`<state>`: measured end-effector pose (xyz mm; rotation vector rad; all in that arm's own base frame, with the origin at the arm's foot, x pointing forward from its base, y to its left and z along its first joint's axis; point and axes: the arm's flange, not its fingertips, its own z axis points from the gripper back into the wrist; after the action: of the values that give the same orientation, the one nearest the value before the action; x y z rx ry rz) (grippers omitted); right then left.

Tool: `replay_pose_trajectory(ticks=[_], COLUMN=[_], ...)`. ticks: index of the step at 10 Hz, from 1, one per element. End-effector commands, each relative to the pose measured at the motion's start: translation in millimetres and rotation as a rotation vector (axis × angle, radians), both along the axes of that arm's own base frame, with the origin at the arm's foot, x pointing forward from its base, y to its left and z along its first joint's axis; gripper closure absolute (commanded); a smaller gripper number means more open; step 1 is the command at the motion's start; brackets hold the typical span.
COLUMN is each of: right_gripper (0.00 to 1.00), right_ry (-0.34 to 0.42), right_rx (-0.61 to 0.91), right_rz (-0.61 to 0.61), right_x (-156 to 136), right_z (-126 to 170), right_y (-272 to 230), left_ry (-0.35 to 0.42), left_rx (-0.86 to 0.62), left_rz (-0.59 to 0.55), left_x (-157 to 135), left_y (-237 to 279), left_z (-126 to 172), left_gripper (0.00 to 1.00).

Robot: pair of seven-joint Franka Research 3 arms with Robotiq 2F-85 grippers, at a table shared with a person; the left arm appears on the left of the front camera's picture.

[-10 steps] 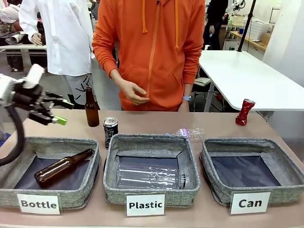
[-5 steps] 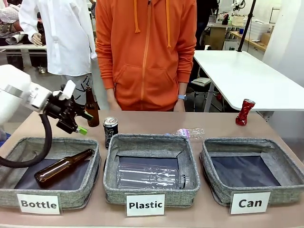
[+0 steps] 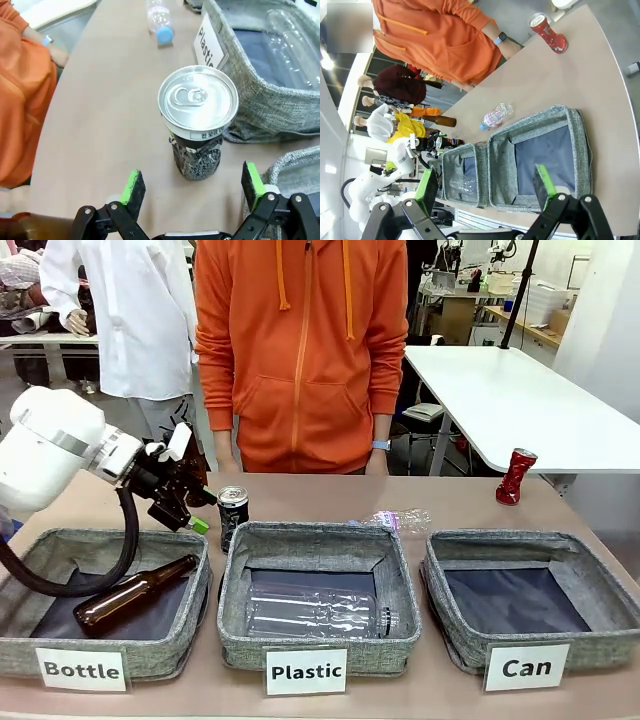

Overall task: Sort the can waste into the basket.
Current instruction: Pick up the can waste from the table and place it in the right Fabric basket.

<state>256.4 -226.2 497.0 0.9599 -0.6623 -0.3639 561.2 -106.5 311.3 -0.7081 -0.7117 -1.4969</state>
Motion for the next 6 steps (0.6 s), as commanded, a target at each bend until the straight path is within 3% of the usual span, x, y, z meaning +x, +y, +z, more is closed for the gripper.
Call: replay_pose_trajectory(ticks=[1,6], right_gripper=[0.0,0.0], right_ry=[-0.035,-0.035], right_rx=[0.001,0.001], right_rz=[0.007,0.007], right_x=[1.7,1.7], right_z=[-0.3,-0.3], right_y=[-1.0,-1.0], left_ry=[0.038,0.082], left_rx=[-0.023,-0.076], left_rz=[-0.004,-0.07], left_x=[8.2,6.0], left_y=[-5.4,-34.8], left_z=[0.9,-14.5], left_gripper=[0.0,0.0])
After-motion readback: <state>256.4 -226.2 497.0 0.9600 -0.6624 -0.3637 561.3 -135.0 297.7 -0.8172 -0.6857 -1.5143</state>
